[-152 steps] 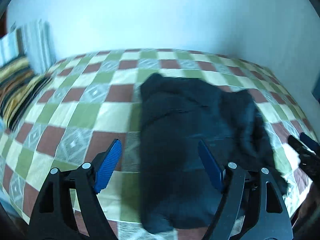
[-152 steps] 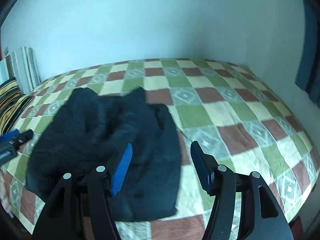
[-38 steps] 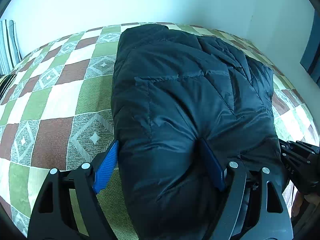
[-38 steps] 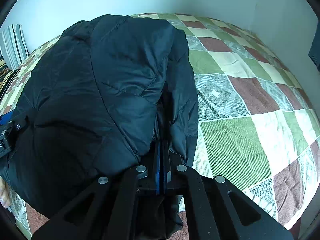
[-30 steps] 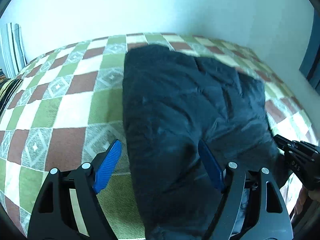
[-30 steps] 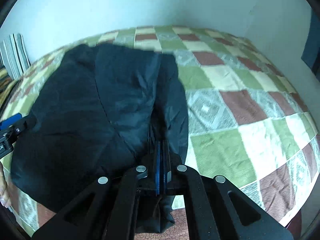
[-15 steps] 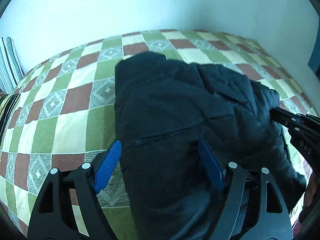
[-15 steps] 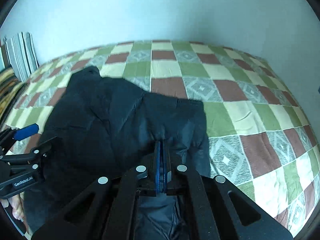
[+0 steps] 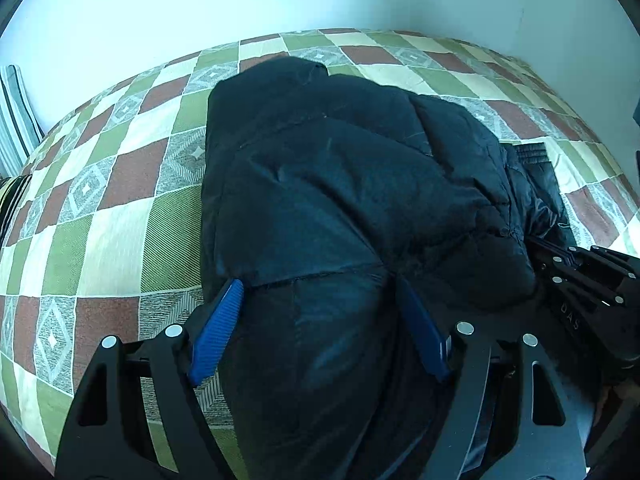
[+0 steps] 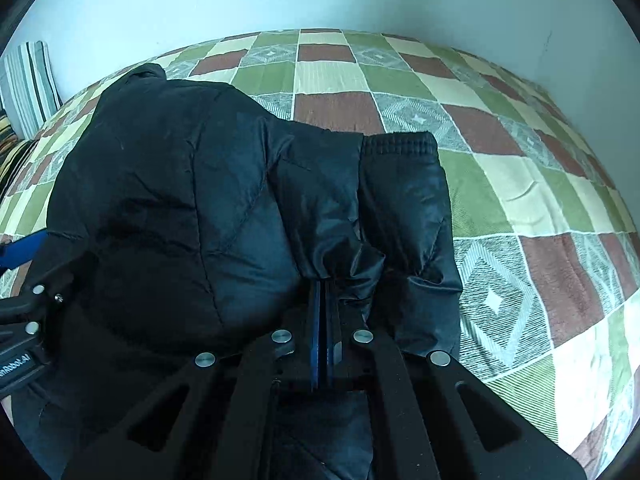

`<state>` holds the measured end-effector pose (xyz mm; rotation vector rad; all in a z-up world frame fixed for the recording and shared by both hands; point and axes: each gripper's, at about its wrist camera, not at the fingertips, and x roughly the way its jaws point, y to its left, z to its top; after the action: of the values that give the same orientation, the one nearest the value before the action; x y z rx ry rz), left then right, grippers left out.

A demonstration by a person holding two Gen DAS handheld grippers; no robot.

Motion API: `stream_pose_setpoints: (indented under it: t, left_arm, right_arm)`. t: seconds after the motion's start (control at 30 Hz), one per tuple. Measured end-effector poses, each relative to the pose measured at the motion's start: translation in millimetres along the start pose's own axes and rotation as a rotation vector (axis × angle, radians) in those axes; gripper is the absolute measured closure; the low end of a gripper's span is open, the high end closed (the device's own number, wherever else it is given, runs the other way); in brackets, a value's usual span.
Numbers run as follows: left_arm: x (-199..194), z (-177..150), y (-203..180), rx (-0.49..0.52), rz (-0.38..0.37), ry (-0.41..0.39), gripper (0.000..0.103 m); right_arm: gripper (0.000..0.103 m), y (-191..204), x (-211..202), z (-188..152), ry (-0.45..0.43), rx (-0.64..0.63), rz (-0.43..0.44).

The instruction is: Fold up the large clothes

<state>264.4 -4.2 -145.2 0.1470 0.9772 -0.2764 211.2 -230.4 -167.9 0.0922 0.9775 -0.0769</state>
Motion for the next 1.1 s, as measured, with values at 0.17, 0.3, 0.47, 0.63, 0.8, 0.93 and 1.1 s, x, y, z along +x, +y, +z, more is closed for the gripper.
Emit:
stream_pose_setpoints:
  t: [0.17, 0.3, 0.47, 0.63, 0.8, 0.93, 1.1]
  left_arm:
    - [5.7, -1.6, -0.7, 0.003, 0.014, -0.007, 0.025]
    - [8.1, -3.8, 0.2, -0.001, 0.015, -0.019, 0.025]
    - [11.8, -5.5, -0.4, -0.007, 0.024, -0.041, 0.025]
    - [-0.5, -3.9, 2.3, -0.014, 0.013, -0.066, 0.025]
    - [-16.8, -3.9, 10.9, -0.036, -0.019, -0.086, 0.023]
    - [-30.0, -7.4, 15.7, -0.063, -0.02, -0.095, 0.023]
    - [-53.3, -20.3, 17.8, -0.075, -0.001, -0.125, 0.022]
  right_arm:
    - [0.102, 1.2, 3.0, -3.0, -0.009, -0.002, -0.005]
    - [0.103, 1.7, 4.8, -5.3, -0.024, 0.0, -0.008]
    - [0.103, 1.9, 7.0, -4.7, -0.032, 0.004, -0.014]
    - [0.102, 2.2, -3.6, -2.6, -0.053, 0.005, -0.02]
    - [0.096, 2.1, -25.4, -6.9, -0.09, 0.025, -0.025]
    - [0.056, 0.3, -48.2, -9.8, -0.128, 0.046, -0.036]
    - [0.049, -1.0, -72.8, -17.8, -0.152, 0.065, -0.032]
